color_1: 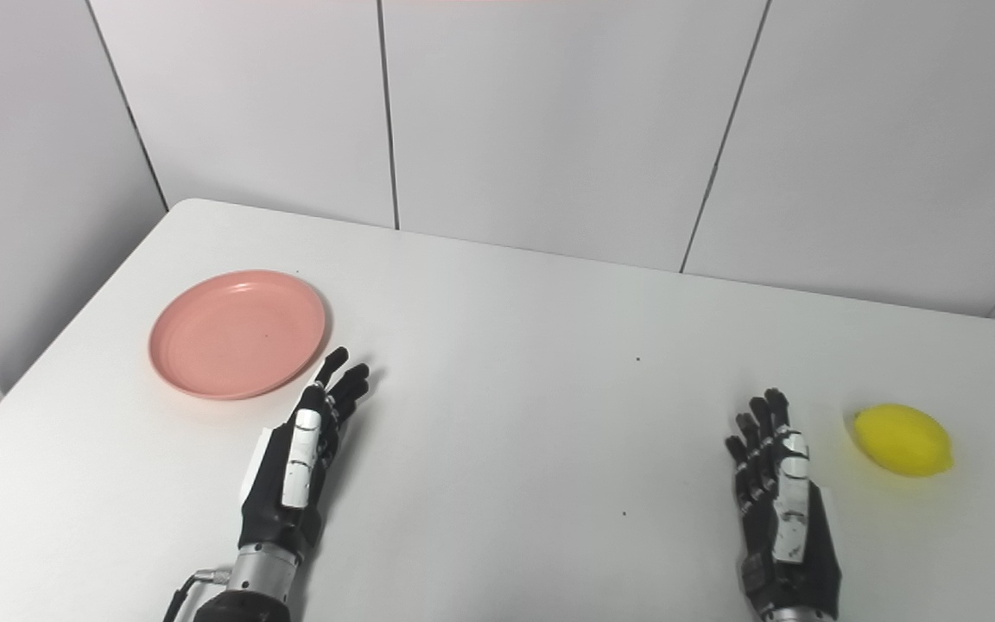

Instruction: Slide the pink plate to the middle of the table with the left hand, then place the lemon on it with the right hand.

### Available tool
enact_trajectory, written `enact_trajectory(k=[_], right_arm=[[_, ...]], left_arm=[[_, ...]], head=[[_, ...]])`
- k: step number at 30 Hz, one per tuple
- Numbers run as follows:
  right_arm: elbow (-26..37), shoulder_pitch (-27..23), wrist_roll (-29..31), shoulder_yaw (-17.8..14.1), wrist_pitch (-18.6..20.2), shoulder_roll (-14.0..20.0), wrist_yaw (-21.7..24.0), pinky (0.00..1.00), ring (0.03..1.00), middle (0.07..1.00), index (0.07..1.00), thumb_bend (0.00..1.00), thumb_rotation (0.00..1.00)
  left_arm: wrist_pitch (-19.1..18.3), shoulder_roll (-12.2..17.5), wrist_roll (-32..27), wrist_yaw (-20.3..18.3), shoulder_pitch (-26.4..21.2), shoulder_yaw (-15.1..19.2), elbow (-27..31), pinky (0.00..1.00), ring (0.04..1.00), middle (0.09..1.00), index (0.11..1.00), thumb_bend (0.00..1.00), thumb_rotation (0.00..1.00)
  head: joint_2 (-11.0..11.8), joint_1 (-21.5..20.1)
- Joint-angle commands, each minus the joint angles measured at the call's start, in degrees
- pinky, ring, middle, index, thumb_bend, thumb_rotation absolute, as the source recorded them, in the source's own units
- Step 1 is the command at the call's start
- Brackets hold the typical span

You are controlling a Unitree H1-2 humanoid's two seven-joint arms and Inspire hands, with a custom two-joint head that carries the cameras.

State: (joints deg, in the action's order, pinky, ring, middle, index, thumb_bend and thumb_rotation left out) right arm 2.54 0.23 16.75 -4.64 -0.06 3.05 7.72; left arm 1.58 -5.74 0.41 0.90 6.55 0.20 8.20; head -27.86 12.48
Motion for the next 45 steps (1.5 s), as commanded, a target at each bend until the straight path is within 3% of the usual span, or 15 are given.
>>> enact_trajectory(k=[1, 9, 24, 28, 30, 36, 42, 45], right_arm=[[-3.8, 1.8, 0.1, -0.8, -2.2, 0.6, 0.7, 1.0, 1.0, 1.0, 1.0, 0.73, 1.0], [-4.8, 1.5, -0.2, -1.2, -2.4, 0.5, 0.7, 1.0, 1.0, 1.0, 1.0, 0.72, 1.0], [-3.8, 2.2, -2.0, -0.5, -1.8, 0.1, 0.6, 1.0, 1.0, 1.0, 1.0, 0.72, 1.0], [-3.5, 2.3, -1.7, -0.3, -1.7, 0.4, 1.3, 1.0, 1.0, 1.0, 1.0, 0.7, 1.0], [-3.3, 2.4, -2.0, -0.1, -1.4, 0.6, 1.4, 1.0, 1.0, 1.0, 1.0, 0.69, 1.0], [-3.2, 2.5, -2.4, 0.6, -0.3, 1.2, 1.4, 1.0, 1.0, 1.0, 1.0, 0.69, 1.0], [-3.5, 2.4, -2.9, 0.9, -0.3, 0.5, 0.5, 1.0, 1.0, 1.0, 1.0, 0.7, 1.0], [-3.4, 2.4, -3.2, 1.1, -0.4, 0.2, 0.3, 1.0, 1.0, 1.0, 1.0, 0.7, 1.0]], left_arm=[[1.7, -0.8, 0.4, 0.6, 1.9, -0.7, -4.0, 0.96, 0.899, 0.877, 0.892, 0.61, 0.99], [3.9, -0.6, 0.6, 0.9, 1.3, -1.2, -6.4, 0.96, 0.897, 0.873, 0.891, 0.61, 1.0], [5.2, 0.4, 0.1, 0.7, 1.6, -1.0, -6.4, 0.95, 0.895, 0.878, 0.901, 0.62, 0.97], [5.7, 0.7, -1.2, -0.3, 1.7, -1.2, -5.9, 0.96, 0.903, 0.88, 0.916, 0.71, 0.92], [5.1, 0.6, -2.0, -0.6, 1.8, -1.1, -4.9, 0.97, 0.902, 0.88, 0.917, 0.79, 0.89], [0.4, -0.4, -4.5, 0.1, 1.3, -0.2, 1.5, 0.96, 0.899, 0.88, 0.906, 0.75, 0.91], [-3.6, 1.2, -5.5, -0.2, -0.9, 0.9, 5.7, 0.93, 0.881, 0.868, 0.889, 0.73, 0.92], [-5.9, 2.1, -5.7, -0.3, -2.4, 1.9, 8.0, 0.89, 0.859, 0.848, 0.877, 0.76, 0.9]], head=[[0.7, 0.3], [2.4, 1.2], [1.8, 0.3], [1.3, -0.3], [1.2, -0.5], [0.5, -2.6], [0.6, -2.7], [0.7, -2.8]])
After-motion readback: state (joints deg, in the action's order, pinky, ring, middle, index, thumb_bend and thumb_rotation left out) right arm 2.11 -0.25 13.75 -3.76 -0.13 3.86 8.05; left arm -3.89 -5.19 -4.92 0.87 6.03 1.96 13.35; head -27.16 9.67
